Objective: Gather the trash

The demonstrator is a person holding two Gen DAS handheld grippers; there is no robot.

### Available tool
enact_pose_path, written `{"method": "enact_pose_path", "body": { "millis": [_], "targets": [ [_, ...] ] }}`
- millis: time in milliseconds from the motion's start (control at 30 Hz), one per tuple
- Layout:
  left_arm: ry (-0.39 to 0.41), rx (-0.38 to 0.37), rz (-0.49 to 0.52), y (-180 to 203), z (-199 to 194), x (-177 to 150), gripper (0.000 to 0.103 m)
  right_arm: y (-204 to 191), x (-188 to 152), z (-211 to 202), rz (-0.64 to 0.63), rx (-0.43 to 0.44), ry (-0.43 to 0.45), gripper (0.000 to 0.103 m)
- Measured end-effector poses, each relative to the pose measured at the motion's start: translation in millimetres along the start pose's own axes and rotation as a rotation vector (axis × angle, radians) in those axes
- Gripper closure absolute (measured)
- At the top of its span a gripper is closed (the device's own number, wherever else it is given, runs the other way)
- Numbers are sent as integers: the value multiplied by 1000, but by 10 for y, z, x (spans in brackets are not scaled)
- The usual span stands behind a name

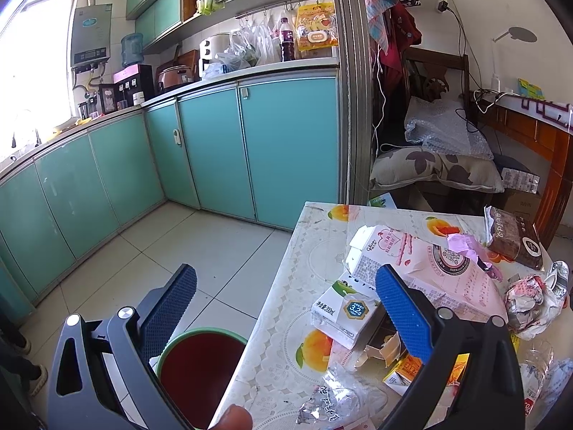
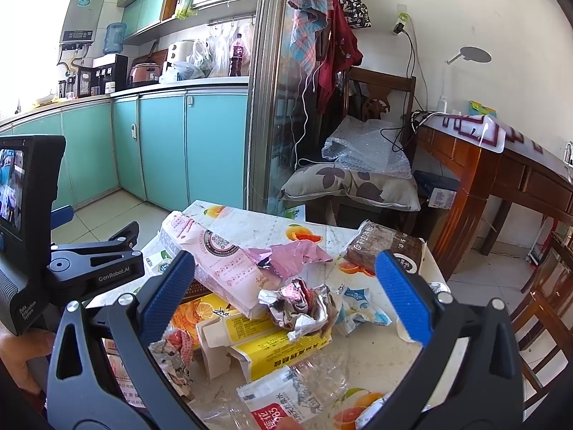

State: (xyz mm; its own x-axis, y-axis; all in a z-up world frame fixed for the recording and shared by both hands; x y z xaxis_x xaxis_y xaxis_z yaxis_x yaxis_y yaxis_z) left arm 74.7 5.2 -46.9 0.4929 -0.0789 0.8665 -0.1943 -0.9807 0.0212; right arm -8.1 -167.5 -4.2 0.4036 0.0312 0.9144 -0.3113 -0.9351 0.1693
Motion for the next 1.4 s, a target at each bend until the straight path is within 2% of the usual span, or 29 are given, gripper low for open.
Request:
{"method": "enact_pose_path", "body": {
  "millis": [433,1400],
  "targets": [
    [1,14,4,-36,11,12,7,-54,-16,-4,-13,30,-3,3],
    [-2,5,-5,-41,33,17,7,-52,-44,15,-20,28,-5,3]
  ]
}}
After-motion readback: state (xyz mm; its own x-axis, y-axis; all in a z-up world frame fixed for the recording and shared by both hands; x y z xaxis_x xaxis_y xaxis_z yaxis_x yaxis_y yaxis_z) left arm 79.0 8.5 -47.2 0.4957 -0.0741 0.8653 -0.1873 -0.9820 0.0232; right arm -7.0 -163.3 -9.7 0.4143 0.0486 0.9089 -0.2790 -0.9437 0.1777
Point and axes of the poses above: each gripper's, at about its wrist camera, not at the fingertips, and z roughly the way its jaws point, y to its right, x to its top, the point moved 8 cm from there along z, roughly the way its jaws point, and after that the axes turned 12 degrees about -x, right-handed, at the moved point
